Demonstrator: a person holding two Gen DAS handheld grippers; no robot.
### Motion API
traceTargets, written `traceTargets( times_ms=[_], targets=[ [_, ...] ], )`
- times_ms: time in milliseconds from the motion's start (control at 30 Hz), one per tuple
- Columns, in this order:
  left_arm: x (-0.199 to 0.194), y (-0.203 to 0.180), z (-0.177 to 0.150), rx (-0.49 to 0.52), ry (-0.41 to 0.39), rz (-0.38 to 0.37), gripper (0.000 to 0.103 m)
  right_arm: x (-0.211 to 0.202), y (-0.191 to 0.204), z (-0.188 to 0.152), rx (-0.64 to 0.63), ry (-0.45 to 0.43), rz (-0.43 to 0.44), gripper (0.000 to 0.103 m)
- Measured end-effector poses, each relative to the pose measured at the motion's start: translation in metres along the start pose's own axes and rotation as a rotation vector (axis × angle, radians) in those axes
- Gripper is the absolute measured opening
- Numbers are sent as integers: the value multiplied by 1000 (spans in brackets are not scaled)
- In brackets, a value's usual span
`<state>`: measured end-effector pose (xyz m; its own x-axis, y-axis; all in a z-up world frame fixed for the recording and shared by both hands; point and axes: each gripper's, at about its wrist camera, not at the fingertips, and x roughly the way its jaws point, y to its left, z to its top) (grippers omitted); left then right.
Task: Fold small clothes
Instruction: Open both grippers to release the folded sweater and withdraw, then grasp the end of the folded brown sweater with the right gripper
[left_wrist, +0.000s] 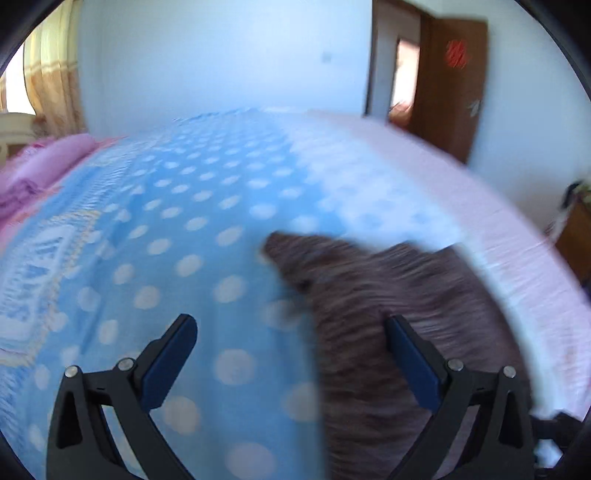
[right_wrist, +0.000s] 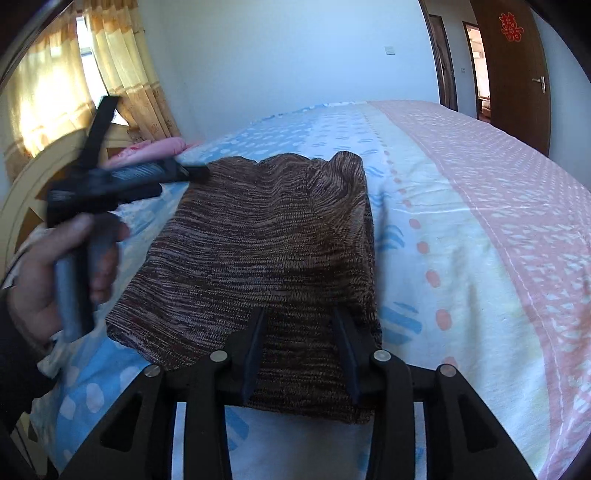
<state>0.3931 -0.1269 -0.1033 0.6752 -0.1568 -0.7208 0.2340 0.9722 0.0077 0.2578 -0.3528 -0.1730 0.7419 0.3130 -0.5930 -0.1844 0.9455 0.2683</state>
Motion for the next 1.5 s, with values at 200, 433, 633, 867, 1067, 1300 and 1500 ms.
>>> traceTargets(
  times_ms=[200,433,633,867,1067,1300,1500],
  targets=[
    [21,40,-14,-136,81,-161,103,-3,-19,-2,93,-41,101,40],
    [-49,28,-53,-234,21,-281,103,-3,-16,-4,87,-57,100,40],
    [-32,17,-74,-186,92,-244,103,-7,-24,-7,111,-67,127,40],
    [-34,8,-77,-139,71,-190,103,-22,-28,-8,130,-109,103,64],
    [-30,8,-77,-131,63,-187,103,-30,-41,25,185,-102,94,64],
    [-36,6,-80,-131,56,-184,103,-7,-20,67,50,-69,120,38],
    [-36,5,-80,-128,57,-186,103,50,-12,58,0,100,26,37]
  ],
)
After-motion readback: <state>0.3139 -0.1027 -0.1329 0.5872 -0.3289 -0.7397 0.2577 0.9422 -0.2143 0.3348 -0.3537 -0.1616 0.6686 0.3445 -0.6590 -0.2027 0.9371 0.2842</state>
